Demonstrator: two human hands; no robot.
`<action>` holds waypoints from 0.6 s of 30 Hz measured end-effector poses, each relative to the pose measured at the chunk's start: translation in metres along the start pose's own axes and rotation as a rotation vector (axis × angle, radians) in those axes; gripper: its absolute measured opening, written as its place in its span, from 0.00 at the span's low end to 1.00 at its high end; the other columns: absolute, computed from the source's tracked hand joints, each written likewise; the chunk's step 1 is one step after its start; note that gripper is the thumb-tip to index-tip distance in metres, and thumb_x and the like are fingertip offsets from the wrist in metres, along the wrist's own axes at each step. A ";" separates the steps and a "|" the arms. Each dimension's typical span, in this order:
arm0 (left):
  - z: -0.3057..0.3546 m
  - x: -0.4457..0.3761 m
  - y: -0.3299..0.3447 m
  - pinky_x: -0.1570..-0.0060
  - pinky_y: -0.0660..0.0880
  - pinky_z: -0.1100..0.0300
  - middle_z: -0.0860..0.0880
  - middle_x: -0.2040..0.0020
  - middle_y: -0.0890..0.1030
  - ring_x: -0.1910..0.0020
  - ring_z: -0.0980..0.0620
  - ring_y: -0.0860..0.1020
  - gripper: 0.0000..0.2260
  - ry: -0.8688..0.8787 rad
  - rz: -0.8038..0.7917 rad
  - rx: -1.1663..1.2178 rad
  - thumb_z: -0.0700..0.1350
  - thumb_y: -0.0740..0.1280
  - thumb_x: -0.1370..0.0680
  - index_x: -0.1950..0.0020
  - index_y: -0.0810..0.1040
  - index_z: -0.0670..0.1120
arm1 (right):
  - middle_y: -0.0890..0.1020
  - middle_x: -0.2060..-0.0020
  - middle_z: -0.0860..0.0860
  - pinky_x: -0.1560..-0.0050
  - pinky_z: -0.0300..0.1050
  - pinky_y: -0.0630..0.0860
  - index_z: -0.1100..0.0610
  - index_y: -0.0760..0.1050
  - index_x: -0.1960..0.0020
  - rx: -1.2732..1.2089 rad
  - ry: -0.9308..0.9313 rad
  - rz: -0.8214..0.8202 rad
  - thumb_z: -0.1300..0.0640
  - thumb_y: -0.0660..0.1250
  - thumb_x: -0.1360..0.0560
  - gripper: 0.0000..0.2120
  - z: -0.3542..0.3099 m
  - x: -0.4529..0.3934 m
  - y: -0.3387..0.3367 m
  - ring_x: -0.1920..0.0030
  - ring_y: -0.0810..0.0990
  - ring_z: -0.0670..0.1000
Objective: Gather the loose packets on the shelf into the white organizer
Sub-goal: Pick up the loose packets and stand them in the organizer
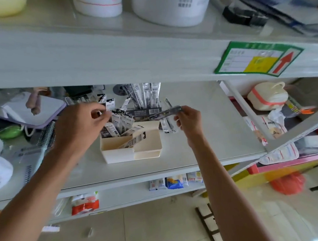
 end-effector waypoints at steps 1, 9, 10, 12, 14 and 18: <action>0.003 -0.003 -0.005 0.74 0.67 0.65 0.55 0.71 0.77 0.76 0.54 0.75 0.12 -0.003 0.029 0.032 0.56 0.72 0.22 0.46 0.86 0.50 | 0.81 0.72 0.50 0.71 0.40 0.68 0.63 0.86 0.54 0.067 -0.049 0.014 0.66 0.70 0.24 0.06 -0.010 0.001 -0.002 0.75 0.72 0.46; 0.004 0.002 -0.007 0.70 0.70 0.58 0.54 0.66 0.78 0.69 0.52 0.78 0.15 -0.060 0.093 0.067 0.59 0.66 0.21 0.39 0.78 0.53 | 0.81 0.73 0.44 0.70 0.36 0.68 0.47 0.80 0.64 0.586 -0.729 0.071 0.49 0.72 0.25 0.09 -0.137 0.019 0.010 0.71 0.77 0.44; 0.004 0.003 -0.002 0.70 0.67 0.59 0.55 0.67 0.77 0.69 0.54 0.77 0.16 -0.066 0.083 0.053 0.60 0.65 0.21 0.39 0.78 0.52 | 0.85 0.68 0.45 0.66 0.36 0.67 0.47 0.83 0.60 0.672 -0.782 -0.042 0.49 0.71 0.23 0.07 -0.143 0.022 0.032 0.67 0.80 0.44; 0.006 0.006 0.005 0.71 0.63 0.61 0.56 0.68 0.75 0.71 0.58 0.74 0.16 -0.067 0.075 0.053 0.59 0.65 0.20 0.38 0.77 0.52 | 0.88 0.53 0.51 0.56 0.44 0.75 0.52 0.85 0.47 0.909 -0.805 -0.302 0.48 0.66 0.18 0.11 -0.139 0.027 0.082 0.52 0.85 0.54; 0.006 0.008 0.008 0.71 0.63 0.62 0.59 0.69 0.73 0.71 0.63 0.71 0.14 -0.059 0.081 0.064 0.58 0.66 0.20 0.38 0.77 0.52 | 0.87 0.50 0.52 0.53 0.47 0.78 0.53 0.82 0.42 1.129 -0.799 -0.498 0.45 0.62 0.16 0.15 -0.128 0.034 0.121 0.50 0.85 0.55; 0.004 0.010 0.001 0.68 0.70 0.58 0.57 0.68 0.74 0.69 0.60 0.74 0.13 -0.027 0.096 0.101 0.55 0.67 0.22 0.39 0.75 0.53 | 0.87 0.48 0.49 0.50 0.48 0.81 0.49 0.82 0.39 1.219 -0.854 -0.452 0.41 0.60 0.16 0.17 -0.131 0.043 0.133 0.48 0.86 0.55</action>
Point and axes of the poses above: each hand's wrist, its own x-axis away from the middle knuckle, its own y-axis out of the palm, z = x × y, the point moved 5 cm from there along -x, towards the middle knuckle
